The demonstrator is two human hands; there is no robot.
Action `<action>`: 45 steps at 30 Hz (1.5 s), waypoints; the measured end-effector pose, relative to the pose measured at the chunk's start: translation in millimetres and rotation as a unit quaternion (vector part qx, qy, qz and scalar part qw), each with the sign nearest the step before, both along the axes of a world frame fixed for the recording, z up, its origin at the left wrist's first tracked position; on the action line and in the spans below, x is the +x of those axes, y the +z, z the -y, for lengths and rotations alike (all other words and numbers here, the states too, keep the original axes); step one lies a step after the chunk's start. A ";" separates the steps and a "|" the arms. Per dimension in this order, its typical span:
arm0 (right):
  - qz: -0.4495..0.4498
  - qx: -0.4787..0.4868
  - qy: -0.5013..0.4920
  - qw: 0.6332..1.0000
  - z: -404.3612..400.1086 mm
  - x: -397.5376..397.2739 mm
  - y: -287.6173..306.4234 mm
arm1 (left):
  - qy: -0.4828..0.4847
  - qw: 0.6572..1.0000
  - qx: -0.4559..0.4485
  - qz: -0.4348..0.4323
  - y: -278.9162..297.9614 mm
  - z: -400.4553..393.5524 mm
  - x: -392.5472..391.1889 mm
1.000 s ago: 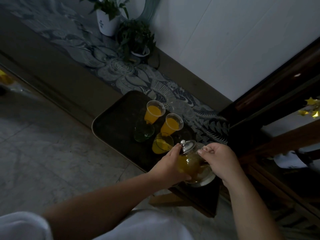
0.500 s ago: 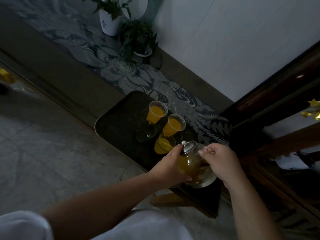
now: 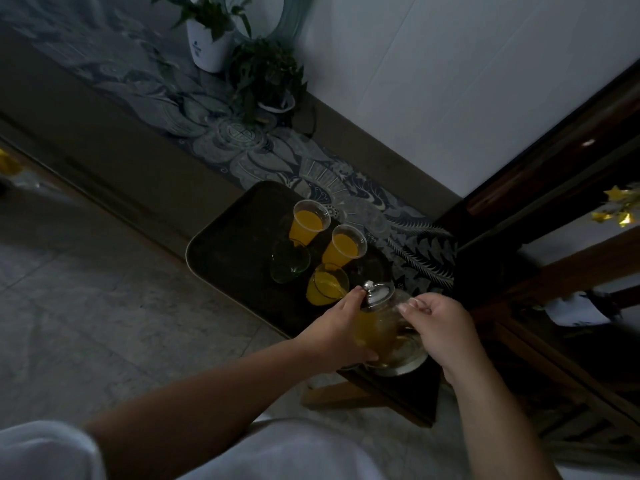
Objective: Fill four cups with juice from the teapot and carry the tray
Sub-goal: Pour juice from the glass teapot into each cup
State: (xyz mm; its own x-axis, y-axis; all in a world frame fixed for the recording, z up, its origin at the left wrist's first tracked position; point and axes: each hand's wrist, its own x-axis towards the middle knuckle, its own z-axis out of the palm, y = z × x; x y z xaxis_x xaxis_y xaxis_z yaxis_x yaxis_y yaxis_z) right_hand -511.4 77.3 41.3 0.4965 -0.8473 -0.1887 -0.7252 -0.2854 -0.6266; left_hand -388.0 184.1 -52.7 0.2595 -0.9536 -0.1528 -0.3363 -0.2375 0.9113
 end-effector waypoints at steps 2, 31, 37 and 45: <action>0.019 0.019 -0.015 1.000 -3.0 -3.5 -2.9 | -0.011 1.000 0.000 0.017 -1.5 -1.0 0.8; 0.170 0.141 -0.007 0.975 2.3 -37.0 -5.7 | 0.024 0.975 -0.035 0.218 42.3 -5.4 -9.7; 0.169 0.157 -0.023 0.973 -10.8 -9.7 -4.2 | 0.059 0.973 -0.065 0.216 45.3 -16.1 19.8; 0.146 0.156 -0.073 0.974 -42.3 35.2 -4.4 | 0.071 0.980 -0.079 0.166 34.2 -25.1 71.2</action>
